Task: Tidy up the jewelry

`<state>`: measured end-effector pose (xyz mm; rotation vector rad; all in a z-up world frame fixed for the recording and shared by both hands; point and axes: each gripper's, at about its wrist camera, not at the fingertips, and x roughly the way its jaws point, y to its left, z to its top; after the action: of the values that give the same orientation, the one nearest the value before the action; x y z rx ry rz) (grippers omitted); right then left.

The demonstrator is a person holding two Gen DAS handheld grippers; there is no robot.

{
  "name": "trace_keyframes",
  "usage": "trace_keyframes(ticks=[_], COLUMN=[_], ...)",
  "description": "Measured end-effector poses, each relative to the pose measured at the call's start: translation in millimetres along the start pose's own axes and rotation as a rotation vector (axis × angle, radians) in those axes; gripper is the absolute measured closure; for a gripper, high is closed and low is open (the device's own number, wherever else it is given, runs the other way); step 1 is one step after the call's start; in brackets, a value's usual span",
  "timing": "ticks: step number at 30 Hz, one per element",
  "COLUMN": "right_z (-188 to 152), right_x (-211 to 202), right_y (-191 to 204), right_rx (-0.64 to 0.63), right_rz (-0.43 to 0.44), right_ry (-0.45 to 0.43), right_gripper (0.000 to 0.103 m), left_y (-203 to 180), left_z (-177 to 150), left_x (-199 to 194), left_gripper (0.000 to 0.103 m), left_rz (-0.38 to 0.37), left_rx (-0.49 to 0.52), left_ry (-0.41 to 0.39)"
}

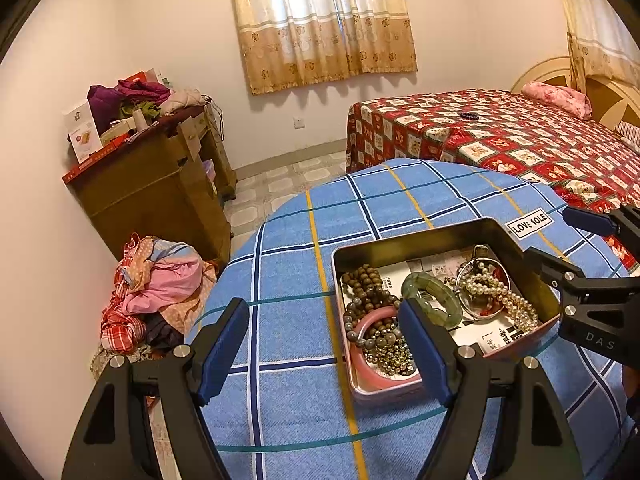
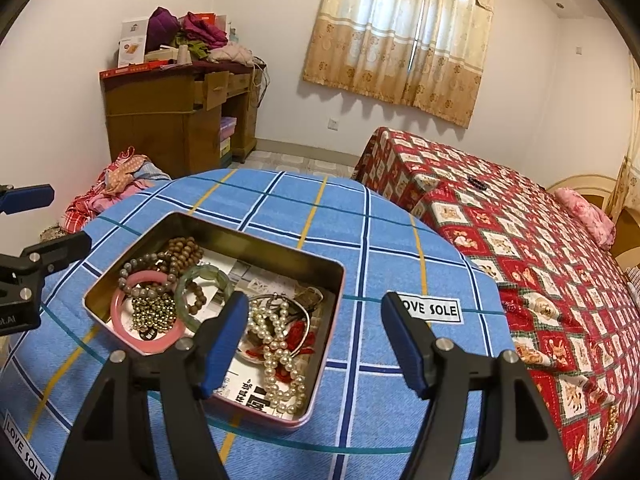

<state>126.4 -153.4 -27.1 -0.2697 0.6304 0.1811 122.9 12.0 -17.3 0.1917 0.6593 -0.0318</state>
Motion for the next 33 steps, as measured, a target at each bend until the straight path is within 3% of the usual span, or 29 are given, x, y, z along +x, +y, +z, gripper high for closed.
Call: trace_keyframes(ticks=[26, 33], right_z=[-0.6, -0.5], right_x=[-1.2, -1.2], right_y=[-0.8, -0.6], right_rx=[-0.001, 0.000], right_rz=[-0.003, -0.001], right_ry=[-0.007, -0.009], right_gripper=[0.032, 0.032], left_y=[0.6, -1.1], left_z=[-1.7, -0.7], left_x=[-2.4, -4.3], left_gripper=[0.025, 0.025], left_rz=[-0.012, 0.023], left_rx=[-0.004, 0.003], left_ry=[0.002, -0.006])
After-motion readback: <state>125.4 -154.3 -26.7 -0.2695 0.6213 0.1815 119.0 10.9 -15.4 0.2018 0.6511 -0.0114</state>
